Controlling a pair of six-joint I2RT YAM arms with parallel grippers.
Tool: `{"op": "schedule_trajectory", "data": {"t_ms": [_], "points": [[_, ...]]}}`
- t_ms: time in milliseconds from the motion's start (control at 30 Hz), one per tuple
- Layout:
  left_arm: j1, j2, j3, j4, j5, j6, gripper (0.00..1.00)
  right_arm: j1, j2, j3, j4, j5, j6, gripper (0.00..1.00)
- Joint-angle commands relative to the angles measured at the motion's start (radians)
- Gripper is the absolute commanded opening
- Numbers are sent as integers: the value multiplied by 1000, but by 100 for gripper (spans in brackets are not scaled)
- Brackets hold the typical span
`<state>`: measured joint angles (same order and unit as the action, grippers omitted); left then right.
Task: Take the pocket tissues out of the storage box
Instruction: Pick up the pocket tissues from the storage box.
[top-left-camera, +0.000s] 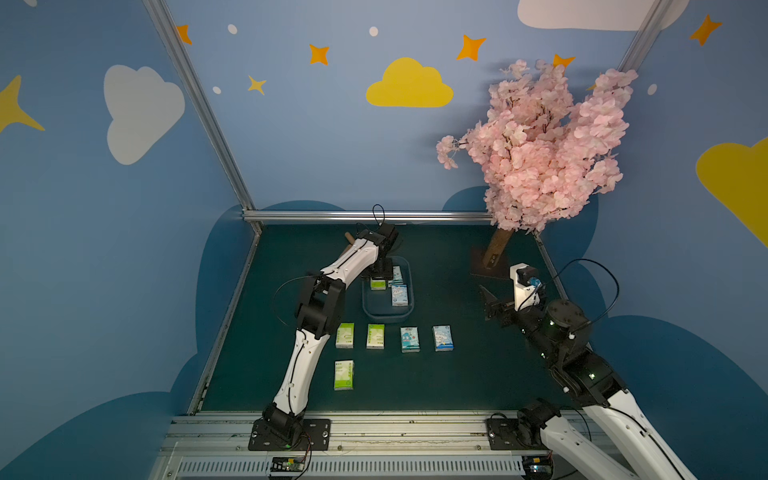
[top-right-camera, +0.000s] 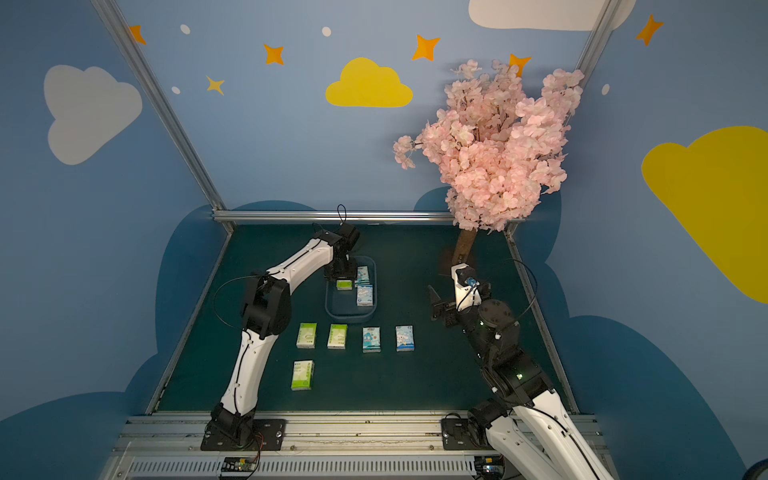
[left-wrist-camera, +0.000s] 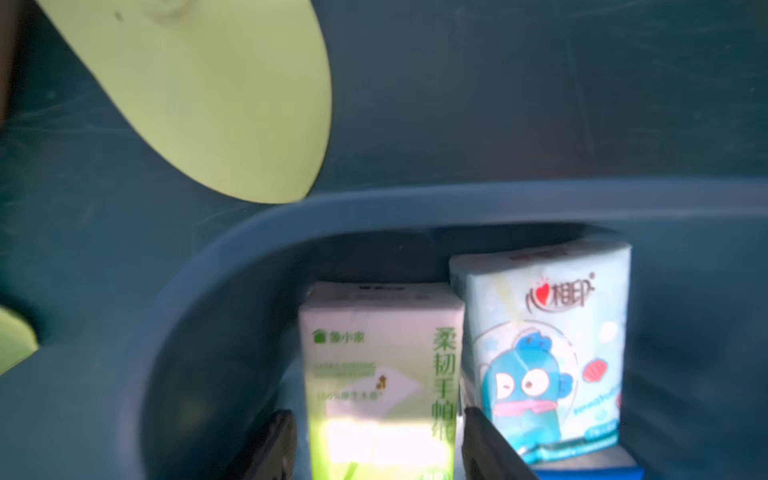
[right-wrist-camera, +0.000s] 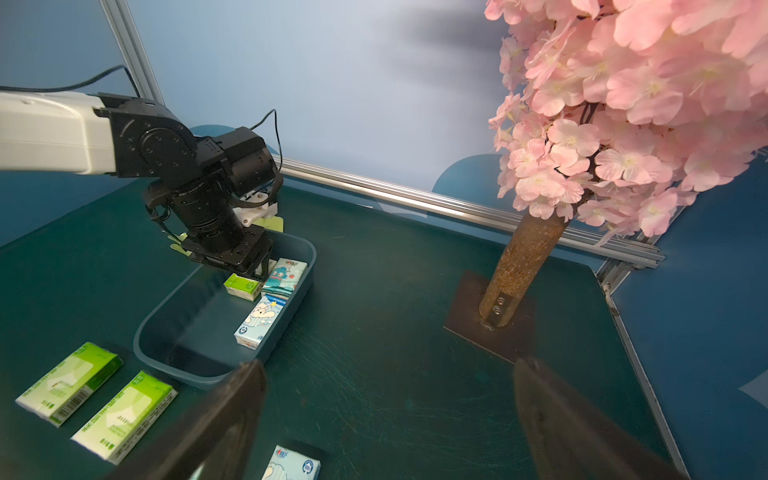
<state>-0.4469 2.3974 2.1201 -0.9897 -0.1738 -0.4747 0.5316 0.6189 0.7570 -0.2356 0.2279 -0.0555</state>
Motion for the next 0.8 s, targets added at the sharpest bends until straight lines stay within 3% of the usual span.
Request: {"op": "schedule_trajectory", "data": {"t_ms": [0, 367, 567, 767], "points": [[14, 34, 31, -33, 19, 12, 66, -2, 4, -7, 33, 18, -11, 98], [19, 92, 69, -42, 28, 26, 65, -4, 10, -14, 43, 32, -18, 98], [19, 105, 92, -52, 42, 35, 53, -5, 20, -15, 56, 31, -18, 98], [17, 81, 93, -55, 43, 40, 51, -5, 31, -16, 64, 27, -20, 98]]}}
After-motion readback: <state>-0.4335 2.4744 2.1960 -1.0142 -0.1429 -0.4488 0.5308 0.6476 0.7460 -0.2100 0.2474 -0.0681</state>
